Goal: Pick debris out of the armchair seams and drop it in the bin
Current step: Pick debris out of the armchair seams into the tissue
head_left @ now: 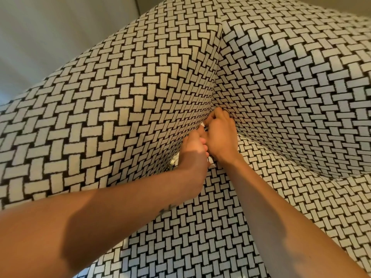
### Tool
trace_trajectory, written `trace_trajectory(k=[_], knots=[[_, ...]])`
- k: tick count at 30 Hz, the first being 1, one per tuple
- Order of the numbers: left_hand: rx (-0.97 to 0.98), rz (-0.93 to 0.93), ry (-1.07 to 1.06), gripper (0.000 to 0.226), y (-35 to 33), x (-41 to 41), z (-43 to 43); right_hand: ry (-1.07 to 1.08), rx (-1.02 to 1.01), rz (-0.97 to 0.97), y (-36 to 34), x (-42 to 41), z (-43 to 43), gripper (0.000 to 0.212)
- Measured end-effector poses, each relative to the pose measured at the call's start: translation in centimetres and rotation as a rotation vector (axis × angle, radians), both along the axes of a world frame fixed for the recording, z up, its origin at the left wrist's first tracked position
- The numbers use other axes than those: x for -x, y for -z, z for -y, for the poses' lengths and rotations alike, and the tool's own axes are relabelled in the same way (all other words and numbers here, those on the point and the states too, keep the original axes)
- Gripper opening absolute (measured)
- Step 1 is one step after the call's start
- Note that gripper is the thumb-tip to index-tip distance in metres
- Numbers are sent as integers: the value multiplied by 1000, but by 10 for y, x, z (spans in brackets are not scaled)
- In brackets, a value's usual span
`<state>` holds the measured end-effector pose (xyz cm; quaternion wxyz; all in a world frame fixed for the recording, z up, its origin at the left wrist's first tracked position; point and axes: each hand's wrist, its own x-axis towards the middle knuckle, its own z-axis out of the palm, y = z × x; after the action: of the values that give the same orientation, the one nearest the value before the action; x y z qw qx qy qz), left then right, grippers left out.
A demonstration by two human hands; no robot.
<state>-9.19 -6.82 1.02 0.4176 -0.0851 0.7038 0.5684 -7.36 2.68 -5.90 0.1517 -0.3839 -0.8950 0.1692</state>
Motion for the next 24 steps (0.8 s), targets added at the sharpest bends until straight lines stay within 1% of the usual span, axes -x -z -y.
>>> trace_trajectory(k=[2,4,6,7,9,10,13,16,19,24], knots=[[6,-11,13,33,1,0,0,-7,-5,-16,-6,-2,4,22],[11,-27,39,34,3,-1,0,16,44,-74,-12,-5,7,23],[-1,-28,48,33,3,-1,1,42,83,-129,-14,-5,9,18],[-5,-27,52,33,3,0,0,45,57,-128,-12,-5,9,16],[-4,-34,62,33,6,1,0,30,-5,-61,-4,-3,5,14],[-7,-39,67,34,6,1,0,18,-27,3,-1,-2,2,16],[-21,-57,98,37,4,-2,1,-26,-107,171,8,0,-1,30],[-13,-83,122,42,1,-3,3,-40,-123,221,8,3,-2,35],[-7,-105,148,43,-4,-4,3,-17,-96,192,7,5,-2,33],[-8,-83,105,42,-6,-4,3,-38,-58,82,8,1,-1,23]])
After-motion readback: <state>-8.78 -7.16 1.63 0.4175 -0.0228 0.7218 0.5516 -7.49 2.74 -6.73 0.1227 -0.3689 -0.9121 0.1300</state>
